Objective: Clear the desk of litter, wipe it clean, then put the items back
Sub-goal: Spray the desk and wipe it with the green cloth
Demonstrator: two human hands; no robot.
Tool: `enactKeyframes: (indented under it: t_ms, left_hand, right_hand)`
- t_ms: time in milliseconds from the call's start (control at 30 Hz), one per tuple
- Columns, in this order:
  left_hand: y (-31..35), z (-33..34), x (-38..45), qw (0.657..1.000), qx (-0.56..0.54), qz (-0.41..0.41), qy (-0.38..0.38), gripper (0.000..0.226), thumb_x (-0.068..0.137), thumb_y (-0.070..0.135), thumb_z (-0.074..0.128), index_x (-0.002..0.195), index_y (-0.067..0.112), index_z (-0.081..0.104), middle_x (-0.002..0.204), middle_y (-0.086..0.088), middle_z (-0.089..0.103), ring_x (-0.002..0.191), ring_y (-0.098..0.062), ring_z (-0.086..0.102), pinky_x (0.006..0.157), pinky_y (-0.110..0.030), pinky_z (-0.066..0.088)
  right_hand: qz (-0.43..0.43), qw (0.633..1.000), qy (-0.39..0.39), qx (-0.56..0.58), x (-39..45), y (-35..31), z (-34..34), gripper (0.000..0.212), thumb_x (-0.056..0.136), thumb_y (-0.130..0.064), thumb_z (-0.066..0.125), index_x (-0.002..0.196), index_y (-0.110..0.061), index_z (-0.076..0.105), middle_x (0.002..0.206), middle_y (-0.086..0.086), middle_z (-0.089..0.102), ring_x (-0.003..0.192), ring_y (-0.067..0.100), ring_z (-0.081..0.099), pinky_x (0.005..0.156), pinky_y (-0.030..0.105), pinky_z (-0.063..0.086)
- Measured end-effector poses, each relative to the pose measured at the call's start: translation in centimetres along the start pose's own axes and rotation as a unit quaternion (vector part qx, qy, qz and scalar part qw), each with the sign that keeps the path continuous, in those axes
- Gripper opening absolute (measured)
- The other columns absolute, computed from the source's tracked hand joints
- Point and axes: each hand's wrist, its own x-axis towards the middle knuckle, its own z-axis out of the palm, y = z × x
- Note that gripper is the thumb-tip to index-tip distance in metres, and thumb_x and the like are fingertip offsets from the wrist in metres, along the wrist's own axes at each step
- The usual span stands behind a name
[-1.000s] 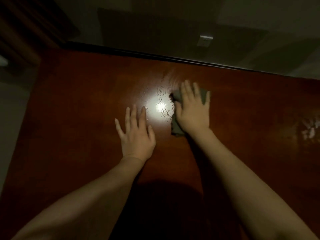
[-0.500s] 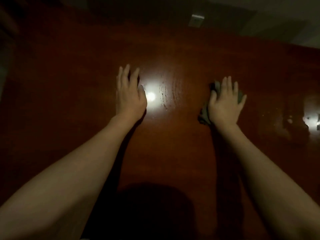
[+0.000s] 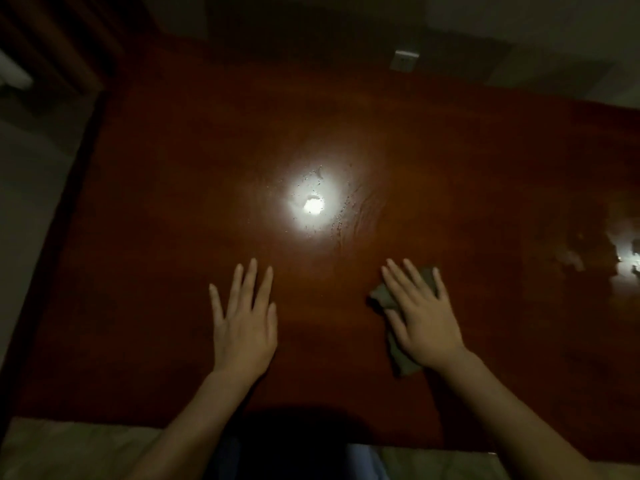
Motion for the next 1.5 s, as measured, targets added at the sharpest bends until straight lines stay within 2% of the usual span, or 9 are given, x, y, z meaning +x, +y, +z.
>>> enactKeyframes:
  t_ms: [233, 500, 633, 767, 967, 1167, 1300, 1400, 1500]
  left_hand:
    - [-0.2, 0.1, -0.1, 1.000, 0.010, 0.011, 0.010, 0.055, 0.094, 0.033, 0.027, 0.146, 0.017, 0.030, 0.154, -0.008, 0.027, 0.143, -0.022, 0.016, 0.113, -0.052, 0.005]
    - [0.1, -0.1, 0.0, 1.000, 0.008, 0.011, 0.009, 0.056, 0.089, 0.028, 0.027, 0.141, 0.014, 0.043, 0.151, -0.009, 0.034, 0.142, -0.024, 0.025, 0.113, -0.056, 0.013]
    - [0.4, -0.1, -0.2, 1.000, 0.002, 0.003, 0.010, 0.052, 0.096, 0.028, 0.028, 0.147, 0.018, 0.030, 0.156, -0.006, 0.022, 0.146, -0.020, 0.010, 0.117, -0.052, 0.000]
    - [0.4, -0.1, -0.2, 1.000, -0.009, 0.001, 0.023, 0.054, 0.094, 0.027, 0.028, 0.147, 0.016, 0.032, 0.156, -0.007, 0.024, 0.146, -0.022, 0.012, 0.117, -0.055, 0.002]
    - [0.4, -0.1, -0.2, 0.999, -0.016, -0.001, 0.031, 0.054, 0.093, 0.027, 0.030, 0.146, 0.016, 0.034, 0.155, -0.007, 0.026, 0.146, -0.022, 0.014, 0.117, -0.053, 0.001]
    - [0.9, -0.6, -0.1, 0.999, -0.035, -0.018, 0.033, 0.049, 0.097, 0.019, 0.043, 0.145, 0.017, 0.036, 0.155, -0.005, 0.027, 0.145, -0.020, 0.015, 0.117, -0.049, 0.001]
    - [2.4, -1.8, 1.2, 0.991, -0.081, -0.084, 0.063, 0.042, 0.095, 0.015, 0.043, 0.137, 0.010, 0.046, 0.144, -0.009, 0.043, 0.137, -0.025, 0.032, 0.115, -0.046, 0.014]
    - [4.3, -2.1, 2.5, 0.987, -0.110, -0.085, 0.080, 0.039, 0.094, 0.012, 0.043, 0.132, 0.008, 0.050, 0.135, -0.011, 0.050, 0.130, -0.027, 0.039, 0.111, -0.043, 0.020]
    - [6.5, -1.5, 3.7, 0.987, -0.129, -0.053, 0.084, 0.042, 0.089, 0.015, 0.039, 0.126, 0.006, 0.056, 0.129, -0.012, 0.054, 0.126, -0.028, 0.043, 0.110, -0.045, 0.023]
  right_hand:
    - [0.322, 0.942, 0.059, 0.069, 10.2, -1.8, -2.8, 0.060, 0.101, -0.041, 0.024, 0.153, -0.018, 0.006, 0.161, -0.002, 0.002, 0.148, 0.019, -0.001, 0.117, 0.054, -0.002]
    - [-0.007, 0.999, 0.037, 0.029, 2.1, -13.8, 1.2, 0.062, 0.093, -0.042, 0.032, 0.149, -0.016, 0.028, 0.156, 0.000, 0.025, 0.145, 0.021, 0.018, 0.115, 0.056, 0.010]
    - [-0.091, 0.995, -0.027, -0.010, -8.6, -10.1, 3.4, 0.063, 0.093, -0.044, 0.034, 0.150, -0.020, 0.023, 0.155, -0.002, 0.026, 0.144, 0.019, 0.019, 0.111, 0.054, 0.014]
    - [0.070, 0.997, -0.016, 0.028, -9.9, -3.4, 2.6, 0.056, 0.100, -0.046, 0.014, 0.150, -0.020, 0.018, 0.156, -0.003, 0.021, 0.144, 0.020, 0.021, 0.116, 0.050, 0.010]
    - [0.326, 0.941, 0.053, 0.070, -0.3, -1.7, 0.2, 0.059, 0.100, -0.040, 0.023, 0.153, -0.018, 0.009, 0.161, -0.002, 0.004, 0.148, 0.017, 0.000, 0.117, 0.053, -0.002]
    - [0.024, 0.998, 0.054, 0.009, -4.5, -8.1, 2.4, 0.060, 0.091, -0.042, 0.031, 0.146, -0.019, 0.035, 0.153, -0.001, 0.033, 0.143, 0.020, 0.023, 0.114, 0.059, 0.017]
    - [-0.123, 0.992, -0.025, -0.029, -11.3, -5.3, 3.8, 0.058, 0.097, -0.045, 0.030, 0.150, -0.022, 0.022, 0.155, -0.003, 0.023, 0.145, 0.018, 0.015, 0.112, 0.054, 0.011]
    - [-0.059, 0.997, -0.041, -0.026, -12.2, 0.1, 3.1, 0.055, 0.100, -0.045, 0.020, 0.150, -0.025, 0.017, 0.155, -0.003, 0.026, 0.146, 0.017, 0.015, 0.114, 0.050, 0.008]
    - [0.141, 0.989, 0.003, 0.046, -8.4, 4.6, 1.1, 0.057, 0.098, -0.044, 0.016, 0.150, -0.021, 0.017, 0.156, -0.004, 0.020, 0.145, 0.019, 0.016, 0.117, 0.047, 0.003]
